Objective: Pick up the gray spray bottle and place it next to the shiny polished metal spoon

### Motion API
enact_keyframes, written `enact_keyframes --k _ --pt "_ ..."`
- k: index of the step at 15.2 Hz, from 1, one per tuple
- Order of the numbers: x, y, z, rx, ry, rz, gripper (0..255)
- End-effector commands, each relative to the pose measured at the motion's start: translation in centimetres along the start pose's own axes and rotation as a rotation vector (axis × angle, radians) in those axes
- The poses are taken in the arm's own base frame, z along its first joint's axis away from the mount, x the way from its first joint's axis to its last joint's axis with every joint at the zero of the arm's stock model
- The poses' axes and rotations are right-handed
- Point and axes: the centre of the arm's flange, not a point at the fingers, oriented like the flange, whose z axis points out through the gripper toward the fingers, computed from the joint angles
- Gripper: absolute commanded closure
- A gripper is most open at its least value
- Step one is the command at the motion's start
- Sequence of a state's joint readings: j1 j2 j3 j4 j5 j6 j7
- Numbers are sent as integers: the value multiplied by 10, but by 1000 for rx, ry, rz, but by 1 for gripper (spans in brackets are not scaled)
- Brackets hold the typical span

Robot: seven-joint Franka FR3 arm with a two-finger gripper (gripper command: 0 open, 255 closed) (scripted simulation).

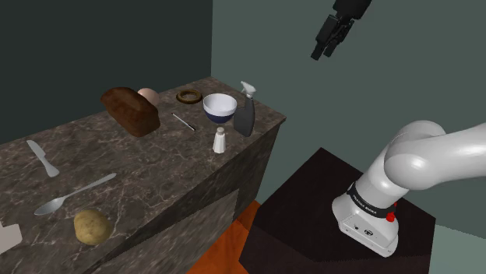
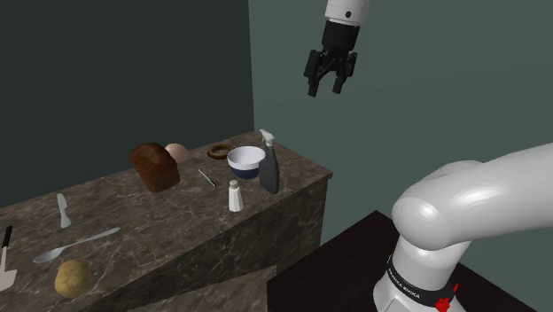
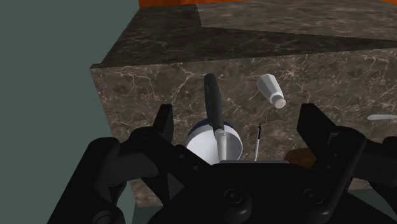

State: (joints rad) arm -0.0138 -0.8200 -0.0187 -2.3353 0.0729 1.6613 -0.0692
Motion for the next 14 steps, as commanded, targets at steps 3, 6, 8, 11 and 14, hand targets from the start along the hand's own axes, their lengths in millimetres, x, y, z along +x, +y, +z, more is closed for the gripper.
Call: enact_keyframes --k 3,6,8,11,14 --pt "17 -4 20 -10 0 6 0" --pt "44 -10 49 -24 -1 15 0" --pt "61 -14 69 -34 -2 20 0" --pt "87 -19 99 -49 -2 29 0" --pt "113 -23 129 -63 -3 38 0"
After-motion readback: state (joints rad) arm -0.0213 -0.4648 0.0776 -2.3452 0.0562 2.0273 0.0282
